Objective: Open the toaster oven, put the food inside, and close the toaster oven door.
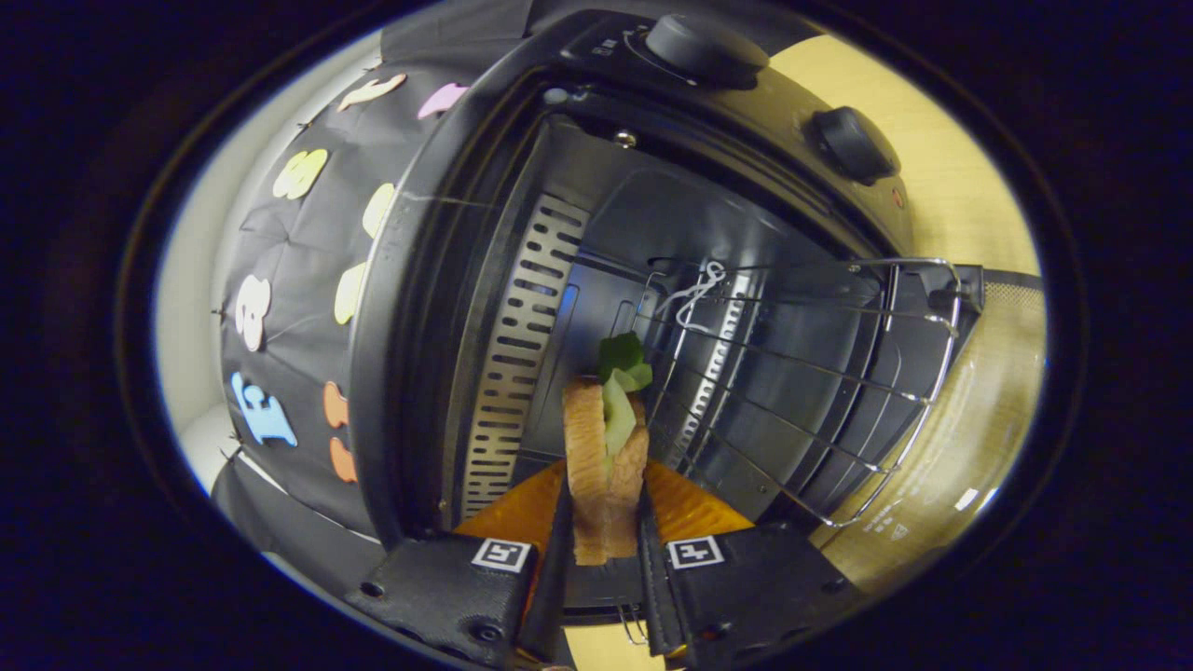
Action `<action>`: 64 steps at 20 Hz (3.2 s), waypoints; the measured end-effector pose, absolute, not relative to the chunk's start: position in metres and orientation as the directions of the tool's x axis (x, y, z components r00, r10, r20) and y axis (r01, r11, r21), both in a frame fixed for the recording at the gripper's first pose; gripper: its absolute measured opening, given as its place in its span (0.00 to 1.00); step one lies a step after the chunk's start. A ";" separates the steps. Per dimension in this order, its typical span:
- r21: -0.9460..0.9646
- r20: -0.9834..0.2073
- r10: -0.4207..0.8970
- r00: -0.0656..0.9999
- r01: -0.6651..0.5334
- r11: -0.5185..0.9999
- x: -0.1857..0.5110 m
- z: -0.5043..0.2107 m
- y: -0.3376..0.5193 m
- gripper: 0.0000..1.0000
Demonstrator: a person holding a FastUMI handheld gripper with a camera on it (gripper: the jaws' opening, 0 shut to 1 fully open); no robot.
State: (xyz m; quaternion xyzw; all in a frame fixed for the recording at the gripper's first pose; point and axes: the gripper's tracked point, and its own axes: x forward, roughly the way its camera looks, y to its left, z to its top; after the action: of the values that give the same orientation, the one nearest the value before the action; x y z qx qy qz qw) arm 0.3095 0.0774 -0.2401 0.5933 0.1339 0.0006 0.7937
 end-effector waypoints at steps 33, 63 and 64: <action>0.104 -0.547 0.226 0.806 -0.202 0.974 0.245 -0.271 0.116 0.89; 0.002 -0.714 0.045 0.698 -0.063 0.998 0.081 -0.308 0.079 0.93; 0.010 -0.718 0.047 0.694 -0.057 0.998 0.082 -0.311 0.078 0.93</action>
State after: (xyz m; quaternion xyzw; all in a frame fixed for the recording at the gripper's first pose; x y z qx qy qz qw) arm 0.0817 0.0784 -0.3114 -0.0065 0.3901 0.0281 0.9203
